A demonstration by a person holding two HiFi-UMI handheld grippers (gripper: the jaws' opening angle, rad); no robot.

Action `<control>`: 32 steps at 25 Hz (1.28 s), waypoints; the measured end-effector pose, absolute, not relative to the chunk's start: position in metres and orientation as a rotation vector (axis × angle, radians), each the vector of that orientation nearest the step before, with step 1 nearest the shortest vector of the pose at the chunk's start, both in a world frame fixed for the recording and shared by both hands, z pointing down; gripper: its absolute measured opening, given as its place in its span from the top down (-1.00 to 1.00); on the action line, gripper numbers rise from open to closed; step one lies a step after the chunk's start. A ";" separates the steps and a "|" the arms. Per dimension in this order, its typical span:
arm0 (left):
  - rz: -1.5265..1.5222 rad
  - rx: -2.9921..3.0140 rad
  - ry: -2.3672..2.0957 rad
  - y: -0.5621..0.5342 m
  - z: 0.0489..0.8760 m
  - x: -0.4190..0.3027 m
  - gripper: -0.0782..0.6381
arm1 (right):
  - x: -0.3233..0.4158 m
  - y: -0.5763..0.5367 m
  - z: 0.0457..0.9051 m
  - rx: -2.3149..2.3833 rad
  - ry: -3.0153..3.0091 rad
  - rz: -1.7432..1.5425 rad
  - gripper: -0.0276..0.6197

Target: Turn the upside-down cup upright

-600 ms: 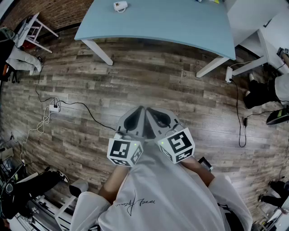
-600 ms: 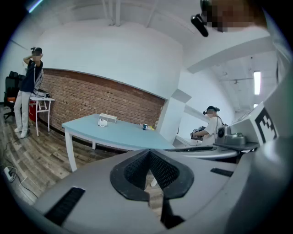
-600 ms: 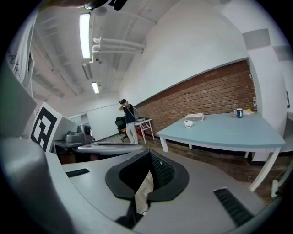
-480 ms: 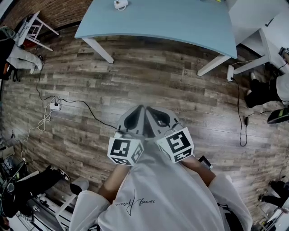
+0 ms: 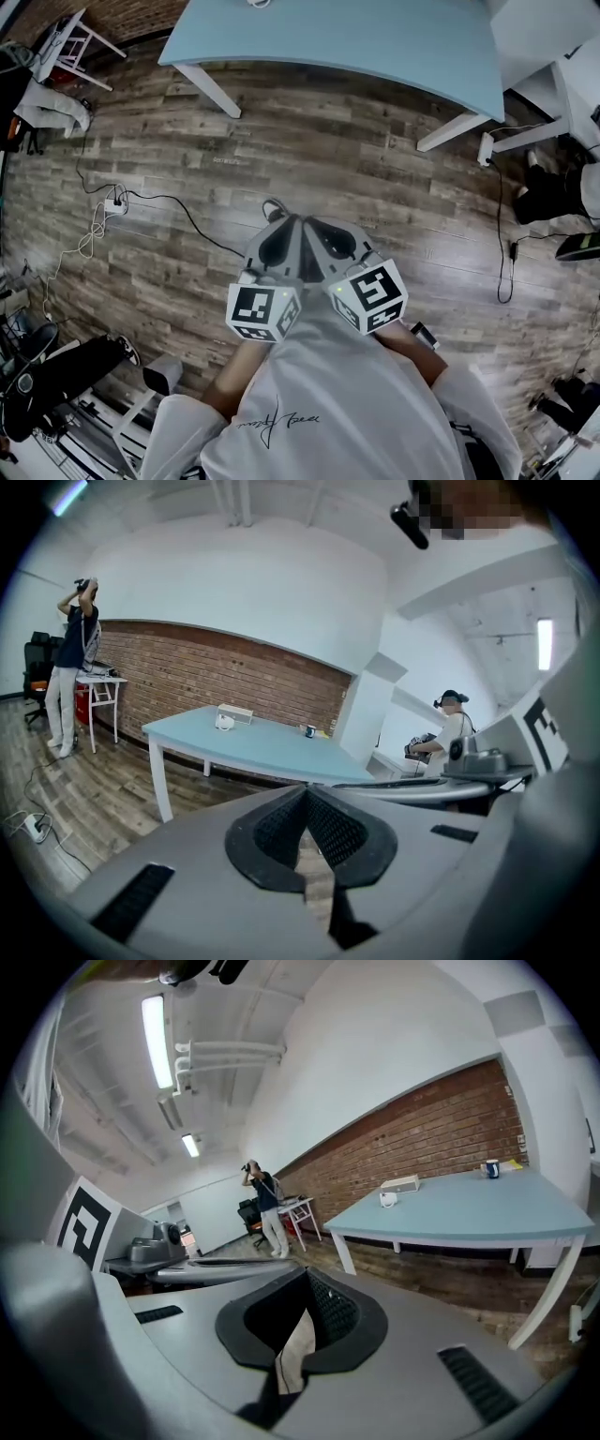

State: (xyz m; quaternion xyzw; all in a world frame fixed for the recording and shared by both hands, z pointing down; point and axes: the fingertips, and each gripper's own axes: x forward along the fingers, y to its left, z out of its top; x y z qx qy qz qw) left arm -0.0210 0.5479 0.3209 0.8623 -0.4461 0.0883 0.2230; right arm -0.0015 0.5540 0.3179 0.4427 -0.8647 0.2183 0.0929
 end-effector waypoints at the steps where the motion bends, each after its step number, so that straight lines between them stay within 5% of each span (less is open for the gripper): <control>1: 0.242 2.371 -1.232 0.546 0.322 -0.023 0.76 | -0.003 0.552 0.320 1.315 -2.559 0.657 0.85; 32: 0.235 2.308 -1.145 0.371 0.331 -0.079 0.76 | -0.060 0.374 0.327 1.300 -2.441 0.730 0.85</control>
